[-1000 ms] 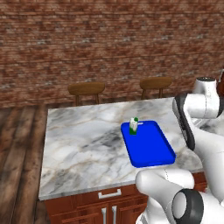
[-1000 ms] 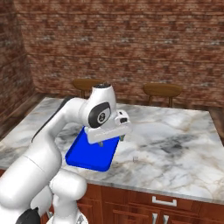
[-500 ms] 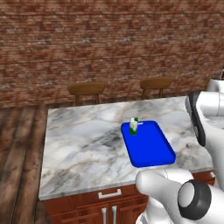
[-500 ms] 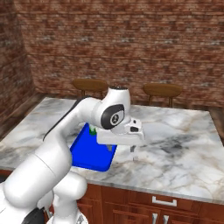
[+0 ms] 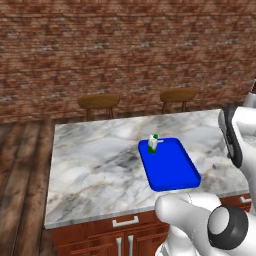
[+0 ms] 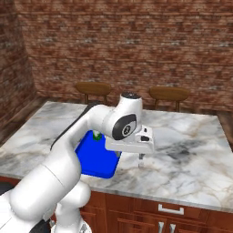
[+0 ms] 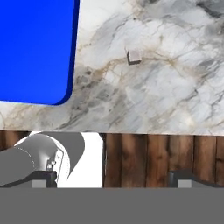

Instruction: Take out the milk from the fridge and place it on the tray on the counter. Then take the sugar cube near the tray and place it in the tray.

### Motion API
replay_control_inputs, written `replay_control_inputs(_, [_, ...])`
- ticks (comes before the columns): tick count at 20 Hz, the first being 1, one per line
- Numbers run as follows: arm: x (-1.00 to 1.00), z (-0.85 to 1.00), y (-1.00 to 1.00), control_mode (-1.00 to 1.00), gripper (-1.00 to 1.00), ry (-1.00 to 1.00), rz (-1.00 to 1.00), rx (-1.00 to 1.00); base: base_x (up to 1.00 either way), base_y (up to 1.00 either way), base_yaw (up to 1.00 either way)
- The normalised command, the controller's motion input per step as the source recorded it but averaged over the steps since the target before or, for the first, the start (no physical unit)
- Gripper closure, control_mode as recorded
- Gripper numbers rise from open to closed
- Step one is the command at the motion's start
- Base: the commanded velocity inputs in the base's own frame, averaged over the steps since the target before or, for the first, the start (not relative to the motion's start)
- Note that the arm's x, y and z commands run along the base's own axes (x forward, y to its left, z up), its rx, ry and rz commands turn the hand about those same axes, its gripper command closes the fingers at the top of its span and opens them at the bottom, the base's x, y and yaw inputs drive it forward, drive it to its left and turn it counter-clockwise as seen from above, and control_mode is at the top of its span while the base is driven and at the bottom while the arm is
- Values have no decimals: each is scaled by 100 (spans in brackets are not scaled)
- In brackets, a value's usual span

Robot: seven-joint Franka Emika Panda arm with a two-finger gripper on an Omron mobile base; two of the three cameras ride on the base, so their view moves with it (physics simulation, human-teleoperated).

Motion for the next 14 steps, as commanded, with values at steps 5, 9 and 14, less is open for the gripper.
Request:
replay_control_inputs(5, [12, -42, 0, -100, -100, -8, 0, -6, 0, 0, 0])
replay_control_inputs(9, [36, -26, 0, -100, -100, -5, 0, -1, 0, 0, 0])
replay_control_inputs(14, [49, -22, -1, -100, -100, -4, 0, 3, 0, 0, 0])
